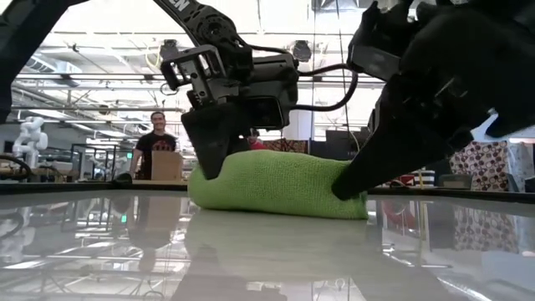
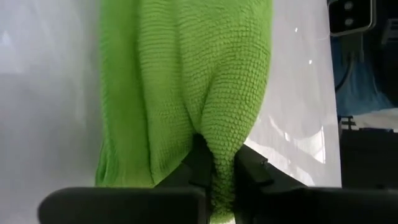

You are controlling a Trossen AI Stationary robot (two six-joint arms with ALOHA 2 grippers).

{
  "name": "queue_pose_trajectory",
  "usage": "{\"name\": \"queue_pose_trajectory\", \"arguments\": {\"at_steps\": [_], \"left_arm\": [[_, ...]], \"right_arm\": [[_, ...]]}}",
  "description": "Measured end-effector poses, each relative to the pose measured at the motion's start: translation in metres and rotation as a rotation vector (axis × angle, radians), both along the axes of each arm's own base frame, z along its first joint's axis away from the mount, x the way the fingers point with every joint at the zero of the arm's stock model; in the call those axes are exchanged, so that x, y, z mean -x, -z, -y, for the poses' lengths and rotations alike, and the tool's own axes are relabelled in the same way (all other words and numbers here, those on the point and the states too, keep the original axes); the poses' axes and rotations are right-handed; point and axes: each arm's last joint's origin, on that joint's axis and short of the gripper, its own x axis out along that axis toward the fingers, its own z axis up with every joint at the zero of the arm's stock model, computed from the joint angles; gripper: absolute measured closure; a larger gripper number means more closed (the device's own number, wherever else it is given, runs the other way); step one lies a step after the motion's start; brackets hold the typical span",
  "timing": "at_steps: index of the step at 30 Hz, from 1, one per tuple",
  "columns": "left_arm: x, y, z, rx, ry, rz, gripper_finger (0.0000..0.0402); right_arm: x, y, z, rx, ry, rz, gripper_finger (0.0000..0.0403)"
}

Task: Roll towel
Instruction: Roll the green microfiber cloth

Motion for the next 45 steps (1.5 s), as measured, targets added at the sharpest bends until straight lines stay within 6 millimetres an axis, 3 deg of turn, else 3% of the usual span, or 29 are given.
{"name": "queue_pose_trajectory", "arguments": {"at_steps": [5,14,18,23,29,35,38,45], "left_arm": [[-0.004,-0.002,-0.009,0.013,-0.036,0.029,0.0348],[-0.003,-0.008,-0.015,0.036,-0.055,0.037,0.0246],[-0.001,-0.024,-0.016,-0.033,-0.051,0.099,0.0228],[0.006,-0.058,-0.016,-0.131,-0.025,0.229,0.0226],[0.014,-0.088,0.010,-0.229,0.130,0.411,0.0226],[0.013,-0.073,0.029,-0.284,0.238,0.454,0.0226],[0.011,-0.055,0.031,-0.358,0.248,0.413,0.0226],[0.007,-0.041,0.030,-0.391,0.309,0.416,0.0226]], "right_arm": [[-0.004,-0.001,0.000,-0.136,0.020,0.007,0.0389],[-0.012,-0.005,0.009,-0.344,0.057,-0.014,0.0398],[-0.012,-0.005,0.010,-0.397,0.116,-0.018,0.0398],[-0.014,-0.004,0.015,-0.449,0.191,-0.025,0.0397],[-0.017,-0.003,0.026,-0.484,0.272,-0.033,0.0397],[-0.021,-0.002,0.038,-0.532,0.347,-0.045,0.0397],[-0.024,-0.002,0.043,-0.565,0.340,-0.054,0.0397],[-0.028,-0.003,0.049,-0.648,0.359,-0.066,0.0397]]}}
